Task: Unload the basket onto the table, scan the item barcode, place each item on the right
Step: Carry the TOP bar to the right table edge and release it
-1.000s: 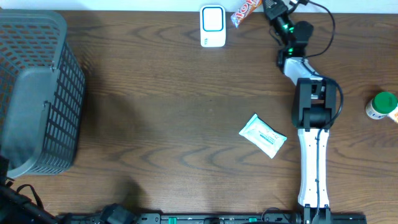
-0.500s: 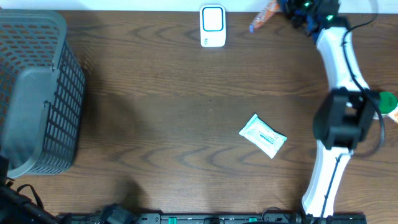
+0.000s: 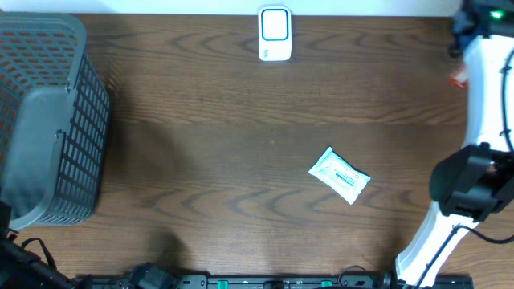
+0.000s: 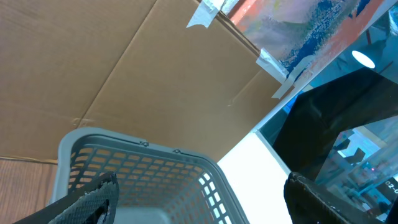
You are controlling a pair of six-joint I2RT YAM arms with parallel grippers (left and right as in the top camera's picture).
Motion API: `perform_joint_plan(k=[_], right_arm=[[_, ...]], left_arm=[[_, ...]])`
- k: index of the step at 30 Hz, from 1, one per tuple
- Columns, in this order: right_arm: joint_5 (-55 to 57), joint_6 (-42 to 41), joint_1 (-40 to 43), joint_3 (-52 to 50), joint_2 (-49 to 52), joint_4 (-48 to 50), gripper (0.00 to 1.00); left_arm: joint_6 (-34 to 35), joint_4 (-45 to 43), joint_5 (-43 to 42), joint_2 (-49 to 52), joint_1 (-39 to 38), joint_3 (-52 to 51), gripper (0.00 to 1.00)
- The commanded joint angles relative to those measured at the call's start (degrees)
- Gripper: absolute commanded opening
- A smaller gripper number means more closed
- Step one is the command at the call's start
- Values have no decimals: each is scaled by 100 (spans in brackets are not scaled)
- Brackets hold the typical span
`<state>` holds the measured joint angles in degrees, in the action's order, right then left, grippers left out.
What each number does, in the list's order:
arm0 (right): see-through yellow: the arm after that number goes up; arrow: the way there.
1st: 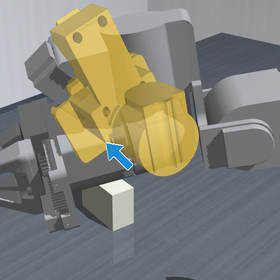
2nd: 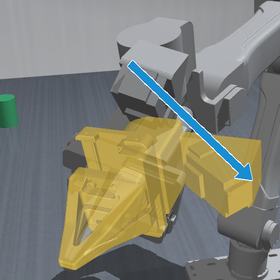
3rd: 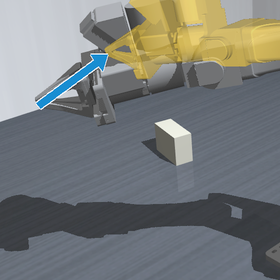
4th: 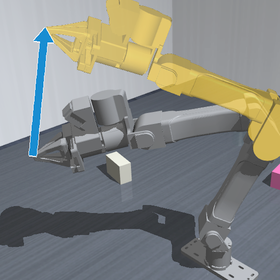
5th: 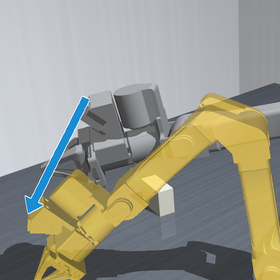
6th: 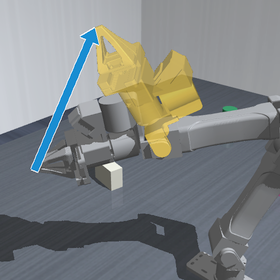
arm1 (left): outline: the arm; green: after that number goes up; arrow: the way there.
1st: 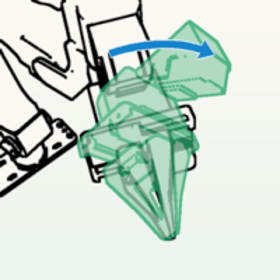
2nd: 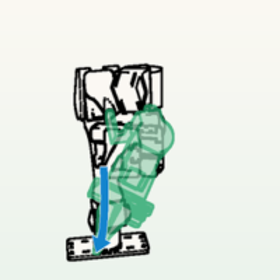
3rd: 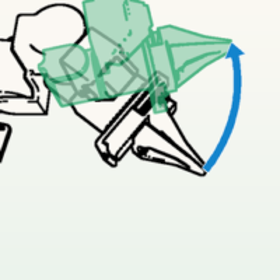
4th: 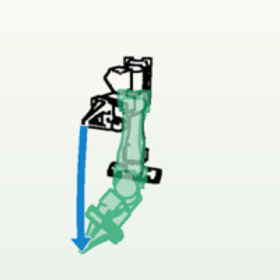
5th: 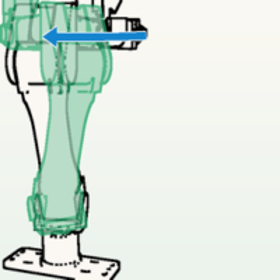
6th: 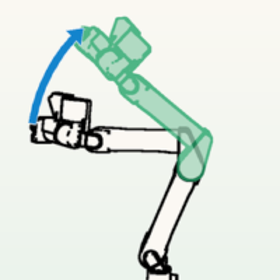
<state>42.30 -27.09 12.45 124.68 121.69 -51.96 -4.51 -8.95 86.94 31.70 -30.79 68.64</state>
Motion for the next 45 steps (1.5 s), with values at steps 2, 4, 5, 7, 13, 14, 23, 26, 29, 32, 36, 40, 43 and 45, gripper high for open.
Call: perform_joint_plan(k=[2,4,5,7,13,14,23,26,29,32,36,40,43,45], right_arm=[[544,256,667,-87,101,-81,1],[-46,258,914,-94,101,-105,1],[-490,299,1019,-94,103,-114,1],[-1456,208,1200,-96,103,-173,1],[-2986,-1263,1453,-131,422,-155,1],[-3023,-1370,1451,-131,544,-111,1],[-2870,-1440,1550,-131,1646,-76,1],[-2889,-1438,1650,-131,1720,-55,1],[-3008,-1248,1746,-90,1609,61,16],[-3329,-791,1812,66,1353,216,88],[-4459,-52,1810,374,798,409,99],[-6675,70,1663,442,79,232,99],[-8170,605,1381,442,-238,-144,99],[-8841,1233,1117,442,-334,-599,99]], left_arm=[[-35,-9,295,-37,24,-17,85],[-35,-9,295,-37,24,-17,85],[-35,-9,295,-37,24,-17,85],[-35,-9,295,-37,24,-17,86],[-35,-9,295,-37,24,-17,85],[-35,-9,295,-37,24,-17,85],[-35,-9,295,-37,24,-17,85],[-35,-9,295,-37,24,-17,85],[-35,-9,295,-37,24,-17,85],[-35,-9,295,-37,24,-17,85],[-35,-9,295,-37,24,-17,85],[-35,-9,295,-37,24,-17,85],[-35,-9,295,-37,24,-17,85],[-35,-9,295,-37,24,-17,85]])
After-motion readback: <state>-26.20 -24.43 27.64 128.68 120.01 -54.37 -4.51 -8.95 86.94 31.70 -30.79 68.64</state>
